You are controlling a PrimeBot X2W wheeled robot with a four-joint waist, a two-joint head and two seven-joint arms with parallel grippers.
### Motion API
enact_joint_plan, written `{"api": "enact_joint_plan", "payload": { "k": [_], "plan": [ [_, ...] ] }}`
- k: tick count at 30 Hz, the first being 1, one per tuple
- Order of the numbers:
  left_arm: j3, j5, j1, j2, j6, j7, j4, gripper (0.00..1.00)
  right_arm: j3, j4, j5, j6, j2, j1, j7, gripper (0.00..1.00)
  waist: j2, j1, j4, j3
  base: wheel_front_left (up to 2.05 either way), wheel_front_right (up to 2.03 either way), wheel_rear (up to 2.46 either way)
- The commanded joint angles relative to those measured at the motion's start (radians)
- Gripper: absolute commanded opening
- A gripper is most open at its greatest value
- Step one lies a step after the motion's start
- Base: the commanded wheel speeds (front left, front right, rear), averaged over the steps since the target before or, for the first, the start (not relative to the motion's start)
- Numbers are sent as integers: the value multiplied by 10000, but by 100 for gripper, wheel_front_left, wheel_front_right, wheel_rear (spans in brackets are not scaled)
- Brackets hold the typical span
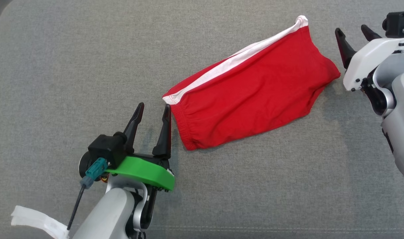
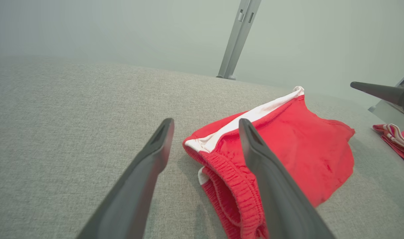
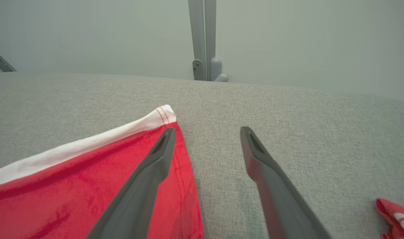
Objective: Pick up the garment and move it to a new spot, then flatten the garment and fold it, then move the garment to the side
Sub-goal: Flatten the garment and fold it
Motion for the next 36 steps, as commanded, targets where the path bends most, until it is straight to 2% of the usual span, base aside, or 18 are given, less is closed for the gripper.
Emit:
{"api": "enact_joint_plan", "payload": {
  "k": [1,7,16,18,22,28,35,36],
  "plan": [
    [6,149,320,8,92,-243,-216,100,-133,75,-321,-12,-227,162,272,100,78,0,362,280,0,0,0],
    [-172,682,606,-232,4,-593,-334,100,-581,710,-776,-12,-75,271,862,100,78,0,995,731,0,0,0],
    [215,1379,982,-913,-609,-659,-309,100,-968,1709,-721,-3,339,302,1358,100,78,0,1603,884,0,0,0],
    [373,1527,1081,-1039,-783,-661,-294,100,-811,1736,-509,14,547,394,1502,0,78,0,1617,841,0,0,0],
    [772,1711,1363,-1181,-1109,-661,-198,100,-822,1744,124,29,792,539,1641,0,78,0,1341,552,0,0,0],
    [1487,2102,2058,-1128,-1462,-661,29,100,-711,1314,867,8,1139,927,1457,0,78,0,344,-424,0,0,0],
    [1995,2404,3273,-898,-1717,-662,105,100,-695,366,1712,-8,926,1913,1543,0,78,0,-729,-1447,0,0,0],
    [2088,2476,3460,-870,-1743,-662,41,100,-870,147,1858,-8,728,2216,1544,0,78,0,-866,-1484,0,0,0]
  ]
}}
